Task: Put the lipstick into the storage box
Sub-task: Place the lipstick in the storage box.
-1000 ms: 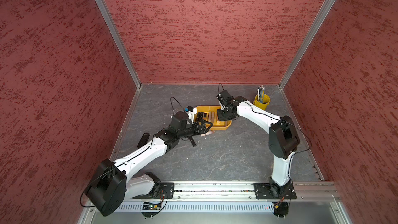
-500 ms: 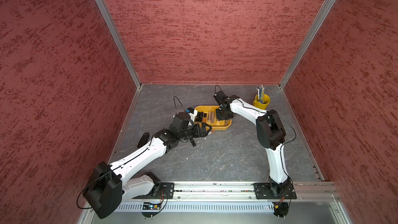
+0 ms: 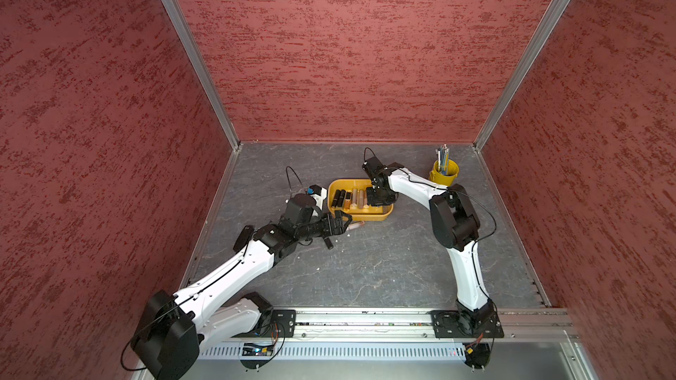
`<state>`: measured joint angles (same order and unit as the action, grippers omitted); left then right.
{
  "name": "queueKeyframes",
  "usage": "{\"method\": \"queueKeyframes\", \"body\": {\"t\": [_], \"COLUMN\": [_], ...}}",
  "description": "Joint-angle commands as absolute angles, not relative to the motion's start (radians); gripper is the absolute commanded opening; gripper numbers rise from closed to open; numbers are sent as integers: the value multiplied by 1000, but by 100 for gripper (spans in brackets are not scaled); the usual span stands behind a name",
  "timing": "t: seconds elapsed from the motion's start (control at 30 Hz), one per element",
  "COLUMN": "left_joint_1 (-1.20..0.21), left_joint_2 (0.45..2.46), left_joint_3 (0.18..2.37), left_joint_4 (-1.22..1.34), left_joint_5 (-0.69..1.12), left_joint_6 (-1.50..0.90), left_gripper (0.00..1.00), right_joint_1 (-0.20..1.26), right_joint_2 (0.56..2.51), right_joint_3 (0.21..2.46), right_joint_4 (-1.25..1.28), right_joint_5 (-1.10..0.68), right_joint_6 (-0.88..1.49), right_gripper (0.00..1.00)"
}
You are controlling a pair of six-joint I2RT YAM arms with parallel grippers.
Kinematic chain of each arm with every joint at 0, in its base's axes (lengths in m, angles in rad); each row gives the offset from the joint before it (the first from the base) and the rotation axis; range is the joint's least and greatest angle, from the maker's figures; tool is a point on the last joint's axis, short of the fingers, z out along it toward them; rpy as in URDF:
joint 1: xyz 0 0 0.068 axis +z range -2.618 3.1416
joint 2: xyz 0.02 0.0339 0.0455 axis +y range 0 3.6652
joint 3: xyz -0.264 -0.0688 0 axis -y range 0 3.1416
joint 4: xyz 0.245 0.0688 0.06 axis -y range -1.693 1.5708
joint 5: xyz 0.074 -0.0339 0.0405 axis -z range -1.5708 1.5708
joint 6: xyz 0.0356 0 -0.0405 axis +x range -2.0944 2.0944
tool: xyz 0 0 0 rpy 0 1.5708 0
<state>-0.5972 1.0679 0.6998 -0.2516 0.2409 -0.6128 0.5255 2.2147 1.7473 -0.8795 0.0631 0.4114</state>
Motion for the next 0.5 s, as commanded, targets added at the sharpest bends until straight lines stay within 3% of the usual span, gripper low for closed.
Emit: {"method": "queueKeyframes", "body": {"t": [0.0,0.47], "left_joint_1": [-589,-573], "left_joint_2": [1050,1031], "left_joint_3": [687,678], "left_joint_4": [-263,-259], "left_joint_5": [234,237], "left_joint_6": [-605,-622], "left_gripper": [100,100], "right_joint_1": [518,517], "right_joint_2": [2190,2092], "right_joint_3": [1758,1744], "right_joint_4": [-876,-874], "right_joint_5": [52,47], "right_joint_6": [413,391], "right_gripper": [35,41]}}
